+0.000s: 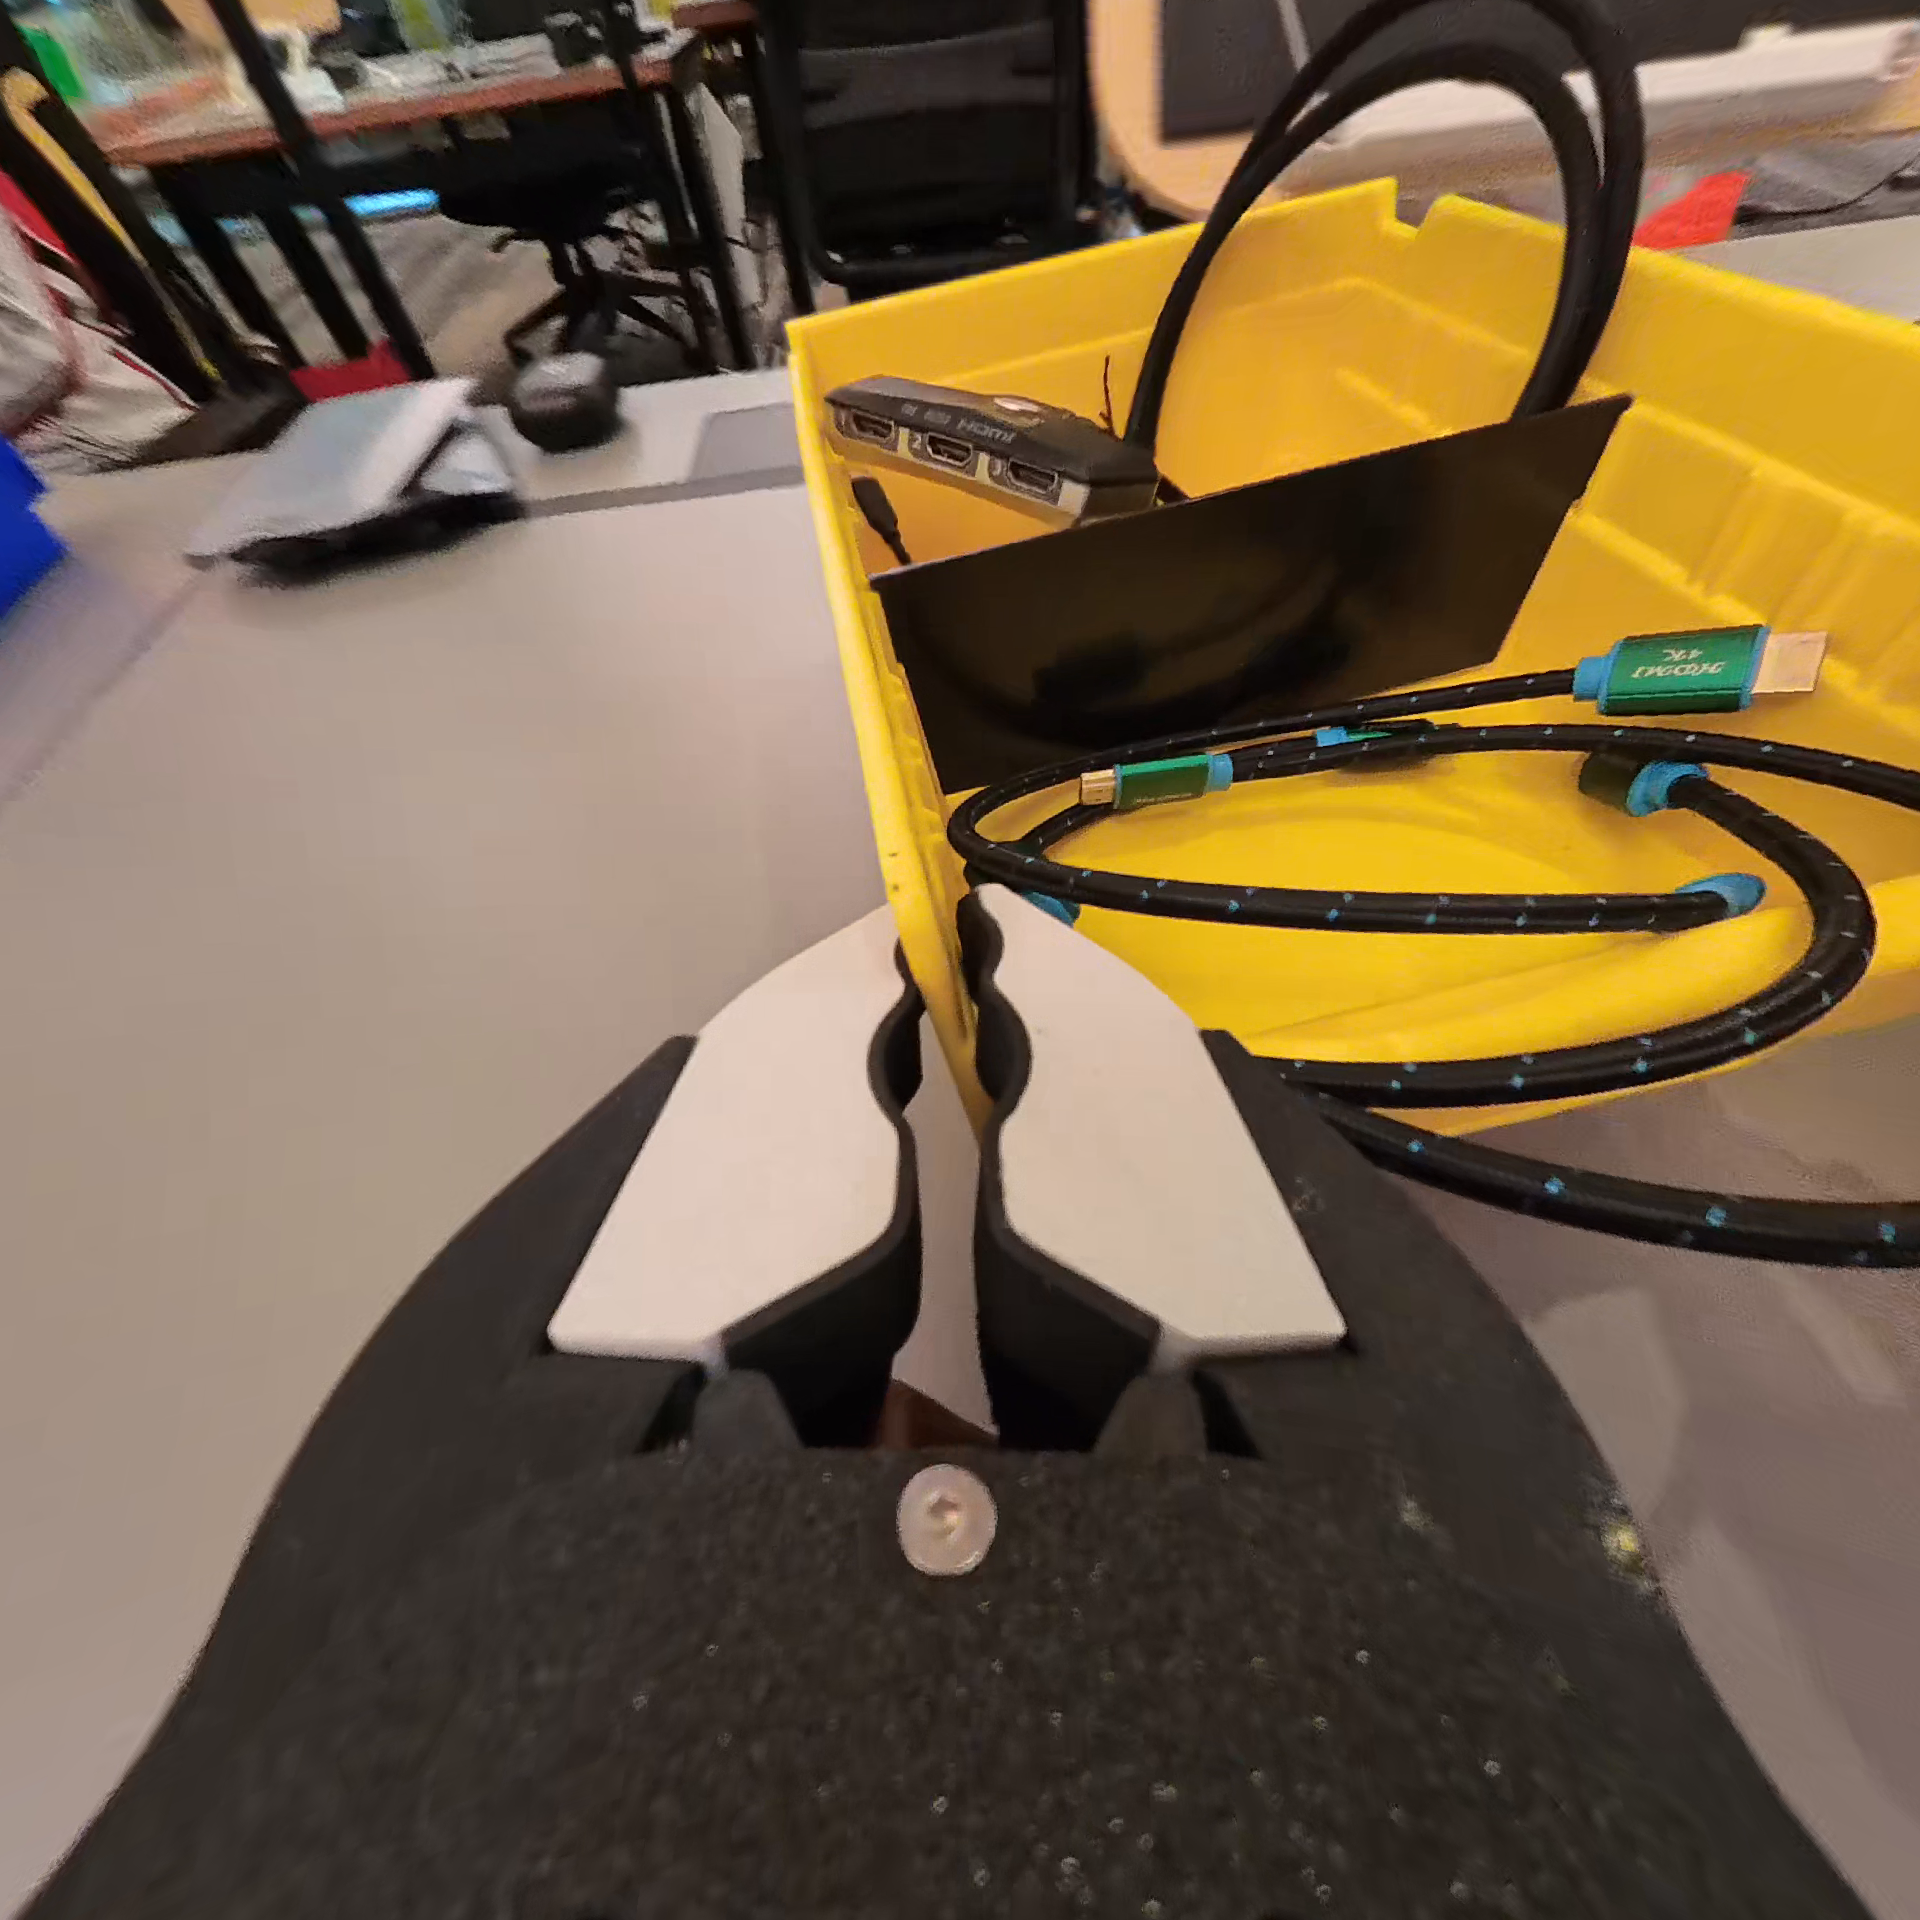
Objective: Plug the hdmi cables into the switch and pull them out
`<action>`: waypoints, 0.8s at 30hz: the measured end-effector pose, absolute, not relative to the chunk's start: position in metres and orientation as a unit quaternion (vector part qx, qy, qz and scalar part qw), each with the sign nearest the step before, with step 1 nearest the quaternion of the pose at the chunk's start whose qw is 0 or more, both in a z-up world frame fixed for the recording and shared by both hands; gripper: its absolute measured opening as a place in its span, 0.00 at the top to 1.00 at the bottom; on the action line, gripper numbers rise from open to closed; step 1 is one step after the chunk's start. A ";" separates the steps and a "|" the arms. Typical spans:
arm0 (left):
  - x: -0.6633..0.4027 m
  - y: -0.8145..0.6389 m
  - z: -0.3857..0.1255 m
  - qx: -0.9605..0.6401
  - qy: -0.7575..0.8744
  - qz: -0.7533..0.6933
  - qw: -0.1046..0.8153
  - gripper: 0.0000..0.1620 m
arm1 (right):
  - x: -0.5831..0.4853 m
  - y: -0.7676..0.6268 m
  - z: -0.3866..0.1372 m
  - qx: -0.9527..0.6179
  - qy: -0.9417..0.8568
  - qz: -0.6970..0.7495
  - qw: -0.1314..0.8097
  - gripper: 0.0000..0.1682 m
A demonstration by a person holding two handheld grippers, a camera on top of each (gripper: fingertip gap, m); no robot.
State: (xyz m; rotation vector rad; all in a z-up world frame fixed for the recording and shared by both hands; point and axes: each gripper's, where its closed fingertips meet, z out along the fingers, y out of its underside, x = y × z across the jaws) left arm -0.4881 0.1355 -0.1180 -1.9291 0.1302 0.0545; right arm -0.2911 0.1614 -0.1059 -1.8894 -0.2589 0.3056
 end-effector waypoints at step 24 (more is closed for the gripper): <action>-0.611 0.147 -0.136 -0.830 -0.033 0.062 0.553 0.92 | -0.351 0.060 -0.132 -0.720 -0.359 0.331 0.494 0.94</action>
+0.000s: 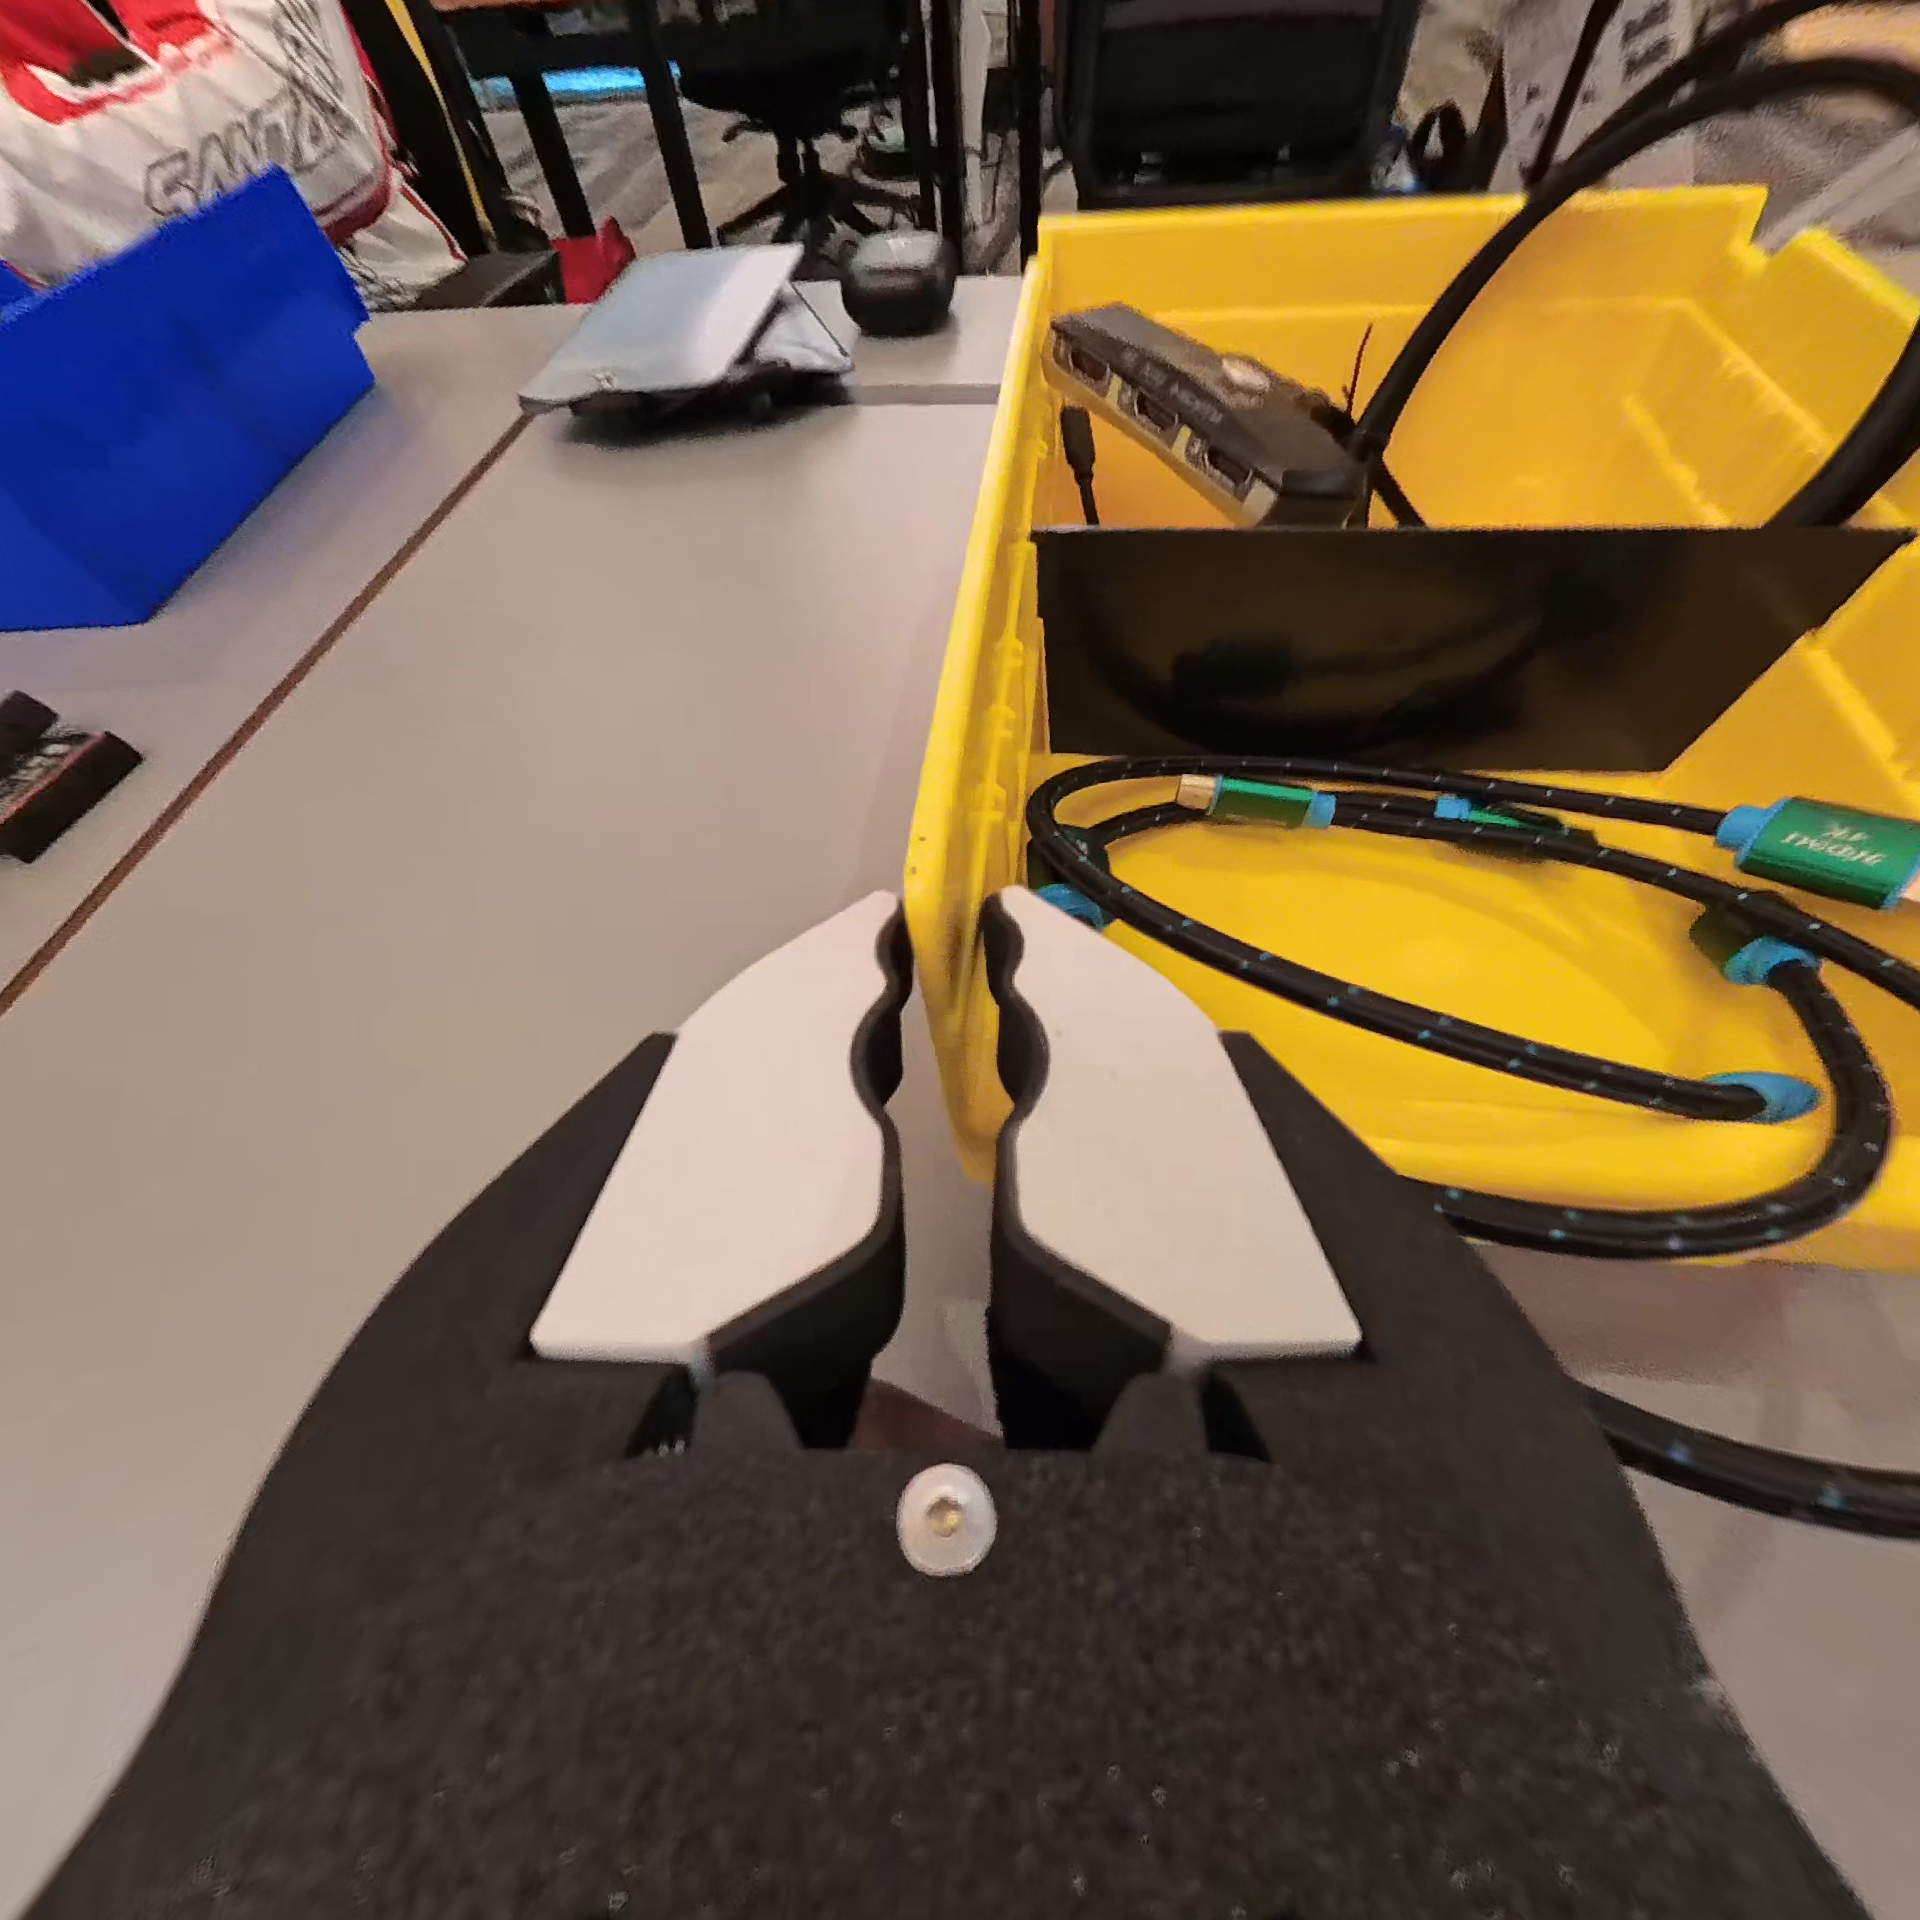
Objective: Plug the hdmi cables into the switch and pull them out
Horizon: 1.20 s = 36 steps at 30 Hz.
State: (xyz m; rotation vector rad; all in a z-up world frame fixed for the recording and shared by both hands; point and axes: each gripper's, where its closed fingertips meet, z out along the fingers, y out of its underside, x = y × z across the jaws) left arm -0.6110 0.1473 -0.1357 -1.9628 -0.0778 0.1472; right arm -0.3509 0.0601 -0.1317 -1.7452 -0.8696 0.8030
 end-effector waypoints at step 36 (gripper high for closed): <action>-0.366 0.088 -0.141 -0.825 0.158 -0.109 0.532 0.88 | -0.034 0.096 -0.140 -0.802 -0.061 0.231 0.547 0.92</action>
